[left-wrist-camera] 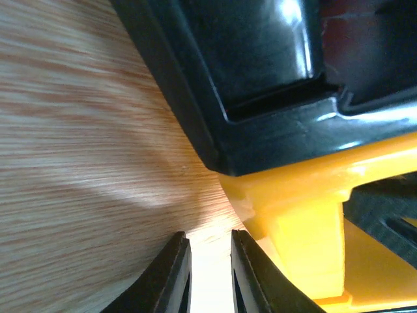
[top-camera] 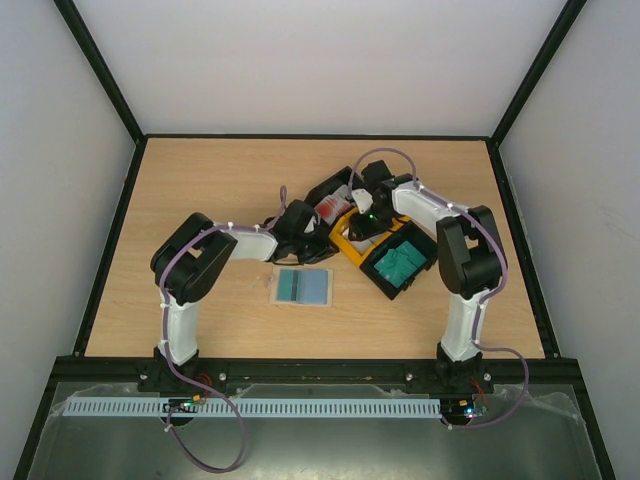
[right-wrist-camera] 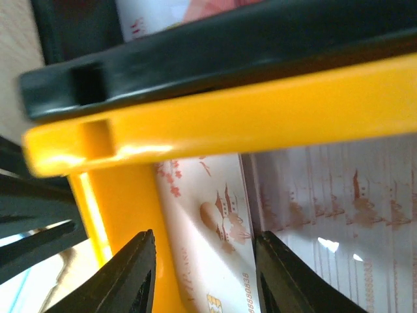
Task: Put the credit cards into the card holder
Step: Pick up the credit card from the storage box.
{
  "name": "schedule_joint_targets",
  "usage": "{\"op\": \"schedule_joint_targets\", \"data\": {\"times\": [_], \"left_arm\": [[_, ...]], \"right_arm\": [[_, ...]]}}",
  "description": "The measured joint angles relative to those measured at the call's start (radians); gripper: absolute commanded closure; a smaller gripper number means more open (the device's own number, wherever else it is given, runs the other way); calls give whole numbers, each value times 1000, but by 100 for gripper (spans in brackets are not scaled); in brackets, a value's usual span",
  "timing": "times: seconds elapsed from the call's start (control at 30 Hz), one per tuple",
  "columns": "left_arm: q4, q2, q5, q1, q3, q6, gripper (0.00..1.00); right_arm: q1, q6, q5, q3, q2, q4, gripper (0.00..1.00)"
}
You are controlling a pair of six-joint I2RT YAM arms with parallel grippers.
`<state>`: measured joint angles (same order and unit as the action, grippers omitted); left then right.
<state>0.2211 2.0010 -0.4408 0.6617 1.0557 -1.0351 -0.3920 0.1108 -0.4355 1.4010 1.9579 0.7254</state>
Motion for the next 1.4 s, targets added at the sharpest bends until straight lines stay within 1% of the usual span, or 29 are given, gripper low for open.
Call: {"op": "schedule_joint_targets", "data": {"times": [0.07, 0.2, 0.37, 0.4, 0.53, 0.63, 0.7, 0.73, 0.77, 0.87, 0.97, 1.03, 1.3, 1.4], "left_arm": [[-11, 1, -2, -1, 6, 5, 79], [-19, 4, -8, -4, 12, 8, 79], [-31, 10, -12, -6, 24, 15, 79], [-31, 11, -12, -6, 27, 16, 79], [-30, 17, -10, -6, 36, 20, 79], [-29, 17, -9, -6, 38, 22, 79], [-28, 17, -8, -6, 38, 22, 79], [-27, 17, -8, -6, 38, 22, 79], [-27, 17, -8, -6, 38, 22, 79], [-26, 17, -8, -6, 38, 22, 79], [-28, 17, -8, -6, 38, 24, 79], [-30, 17, -7, -6, 38, 25, 79], [-28, 17, -4, -11, 38, 33, 77], [-29, 16, -2, -12, 38, 35, 74]], "right_arm": [[0, 7, -19, -6, -19, 3, 64], [-4, 15, -55, -20, -53, 7, 76], [-16, 20, -93, -25, -67, 11, 85], [-19, 21, -100, -25, -67, 12, 83], [-35, 18, -101, -47, -57, 21, 68], [-39, 17, -99, -51, -52, 27, 63], [-43, 13, -93, -51, -52, 27, 63], [-45, 11, -89, -51, -52, 27, 64], [-47, 8, -85, -51, -52, 27, 67], [-47, 1, -73, -51, -52, 27, 82], [-45, -4, -50, -51, -52, 28, 94], [-44, -3, -49, -51, -52, 27, 97], [-48, -14, 5, -53, -88, 20, 98], [-44, -24, 31, -54, -111, 14, 98]]}}
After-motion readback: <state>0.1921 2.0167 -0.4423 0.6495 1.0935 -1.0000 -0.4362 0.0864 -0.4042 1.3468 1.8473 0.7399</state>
